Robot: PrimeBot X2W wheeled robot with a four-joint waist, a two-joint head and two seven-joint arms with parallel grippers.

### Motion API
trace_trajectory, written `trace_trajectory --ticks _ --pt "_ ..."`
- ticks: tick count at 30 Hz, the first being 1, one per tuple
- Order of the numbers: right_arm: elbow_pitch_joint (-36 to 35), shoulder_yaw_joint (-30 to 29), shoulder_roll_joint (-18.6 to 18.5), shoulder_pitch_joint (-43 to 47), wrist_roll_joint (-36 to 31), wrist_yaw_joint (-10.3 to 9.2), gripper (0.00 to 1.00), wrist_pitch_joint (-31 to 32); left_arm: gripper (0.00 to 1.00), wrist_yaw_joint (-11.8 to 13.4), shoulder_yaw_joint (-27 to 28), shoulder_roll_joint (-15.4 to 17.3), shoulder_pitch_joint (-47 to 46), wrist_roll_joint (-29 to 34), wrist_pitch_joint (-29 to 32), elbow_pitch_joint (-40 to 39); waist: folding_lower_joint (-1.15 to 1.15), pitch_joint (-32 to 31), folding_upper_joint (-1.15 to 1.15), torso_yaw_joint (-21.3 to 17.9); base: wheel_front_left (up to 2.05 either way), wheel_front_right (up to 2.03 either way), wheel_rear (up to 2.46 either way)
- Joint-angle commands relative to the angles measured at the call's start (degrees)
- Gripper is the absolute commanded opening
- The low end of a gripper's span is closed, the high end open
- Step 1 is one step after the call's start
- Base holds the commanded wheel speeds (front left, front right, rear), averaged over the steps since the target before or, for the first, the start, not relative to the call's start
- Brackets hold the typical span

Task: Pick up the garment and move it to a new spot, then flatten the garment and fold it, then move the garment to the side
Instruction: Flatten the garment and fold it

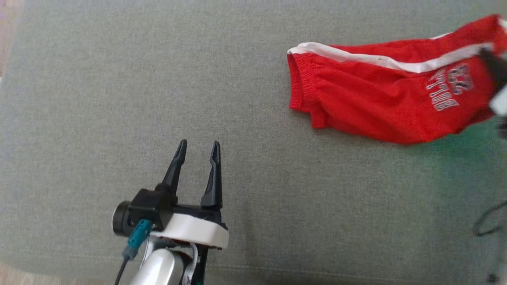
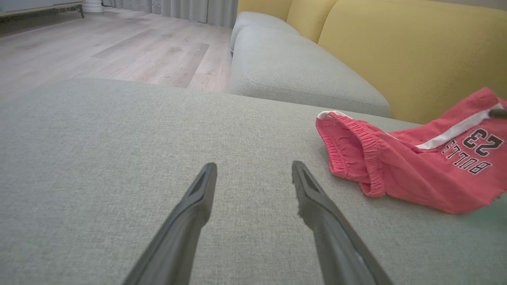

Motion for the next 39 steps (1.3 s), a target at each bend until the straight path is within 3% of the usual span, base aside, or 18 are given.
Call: trace_trajectory --ticks 1,4,8,15,22,23,24,25,35,39 --pt "-4.9 3.5 2.7 -0.9 0.3 0.39 0.00 1.6 1.00 -0.1 1.6 -0.2 0.3 -0.2 -0.7 -1.4 0.00 -0.8 0.00 -0.1 0.00 0.00 0.00" --pt "-7.1 6.7 6.9 -1.6 0.2 0.39 0.00 2.9 1.00 0.0 1.0 -0.2 0.4 -1.2 -0.7 -1.2 0.00 -1.2 0.00 0.4 0.00 0.00 0.00" --pt "-4.6 12.1 8.5 -2.3 1.1 0.39 0.00 1.9 1.00 -0.2 -0.6 -0.2 0.0 -2.1 -0.7 -0.6 0.00 -1.3 0.00 2.2 0.00 0.00 0.00" --pt "8.1 20.6 8.5 -2.7 8.0 0.39 0.00 -8.9 1.00 0.2 -2.6 -0.2 -0.3 -3.4 -0.7 1.1 0.00 -2.7 0.00 6.3 0.00 0.00 0.00" --pt "17.1 26.1 8.5 -5.0 14.7 0.39 0.00 -18.7 1.00 1.0 -4.1 -0.2 0.7 -4.6 -0.7 1.8 0.00 -4.1 0.00 7.8 0.00 0.00 0.00" --pt "18.2 26.6 8.5 -5.3 15.8 0.39 0.24 -20.0 1.00 1.0 -4.2 -0.2 0.8 -4.7 -0.7 1.8 0.00 -4.2 0.00 7.9 0.00 0.00 0.00" --pt "19.3 27.2 8.5 -5.7 16.7 0.39 0.72 -21.1 1.00 1.0 -4.3 -0.2 0.8 -4.8 -0.7 1.9 0.00 -4.3 0.00 7.8 0.00 0.00 0.00" --pt "20.2 27.9 8.5 -6.0 17.5 0.39 1.00 -22.0 1.00 1.1 -4.4 -0.2 0.9 -4.9 -0.7 2.0 0.00 -4.4 0.00 7.8 0.00 0.00 0.00" --pt "21.3 37.5 8.5 -5.4 27.4 0.39 1.00 -28.9 1.00 1.1 -2.7 -0.2 1.3 -4.5 -0.7 2.8 0.00 -5.9 0.00 4.8 0.00 0.00 0.00" --pt "18.0 39.3 8.5 -3.4 22.3 0.39 1.00 -32.9 1.00 1.2 -1.5 -0.2 1.6 -4.4 -0.7 2.5 0.00 -6.9 0.00 2.7 0.00 0.00 0.00"
